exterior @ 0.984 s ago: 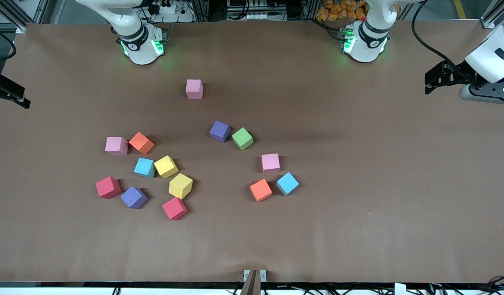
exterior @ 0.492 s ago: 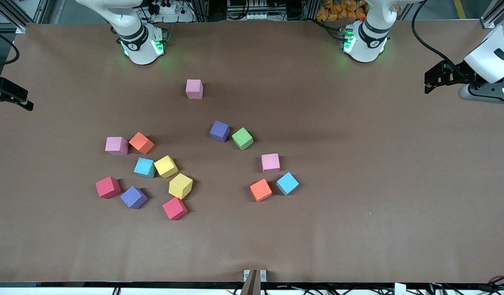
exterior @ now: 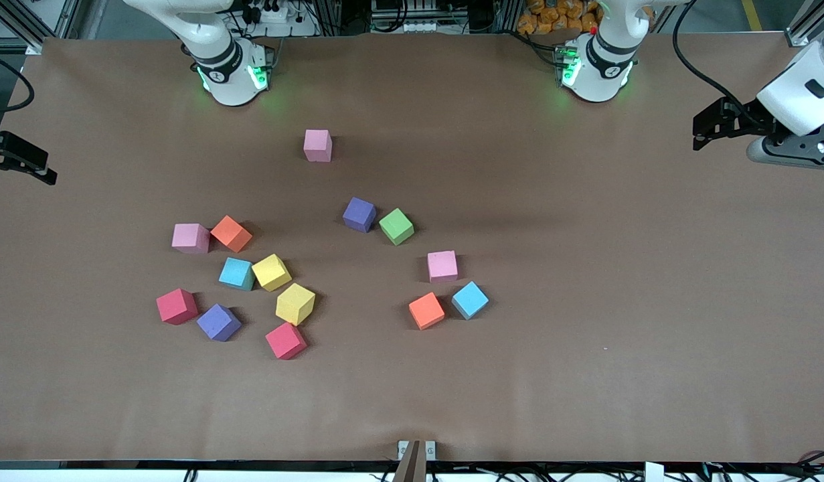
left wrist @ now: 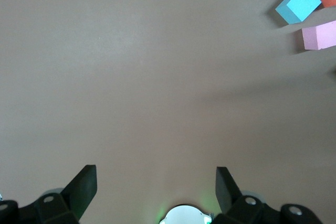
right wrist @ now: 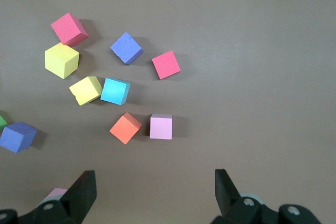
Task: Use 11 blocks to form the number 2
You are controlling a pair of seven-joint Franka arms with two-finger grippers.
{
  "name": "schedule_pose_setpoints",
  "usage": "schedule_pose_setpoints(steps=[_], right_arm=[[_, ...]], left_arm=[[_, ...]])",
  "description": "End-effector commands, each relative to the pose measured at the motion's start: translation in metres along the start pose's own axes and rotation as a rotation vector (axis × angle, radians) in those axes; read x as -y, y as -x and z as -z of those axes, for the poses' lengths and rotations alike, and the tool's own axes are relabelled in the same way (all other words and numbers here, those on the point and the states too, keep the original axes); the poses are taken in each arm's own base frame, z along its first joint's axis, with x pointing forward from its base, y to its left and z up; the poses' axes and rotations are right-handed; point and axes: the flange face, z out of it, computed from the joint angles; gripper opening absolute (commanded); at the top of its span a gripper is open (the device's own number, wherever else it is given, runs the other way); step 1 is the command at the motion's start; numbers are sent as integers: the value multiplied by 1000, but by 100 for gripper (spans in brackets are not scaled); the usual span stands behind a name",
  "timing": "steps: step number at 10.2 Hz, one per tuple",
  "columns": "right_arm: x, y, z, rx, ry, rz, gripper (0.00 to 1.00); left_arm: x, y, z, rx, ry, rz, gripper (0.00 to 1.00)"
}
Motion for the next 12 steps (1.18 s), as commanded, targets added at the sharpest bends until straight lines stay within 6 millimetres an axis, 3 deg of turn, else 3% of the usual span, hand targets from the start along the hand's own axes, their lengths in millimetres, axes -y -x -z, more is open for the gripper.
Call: schedule_pose_setpoints(steps=[1,7,12], right_arm=[[0,-1,-1,-2,-1,-5,100],[-1,-4,-5,7,-2,-11,100],[-14,-13,-21,31,-6,-27,100]], left_arm=[[0,5,3,4,6,-8,100],[-10,5,2,14,8,-22,100],[-99,6,2,17,91,-133,100]])
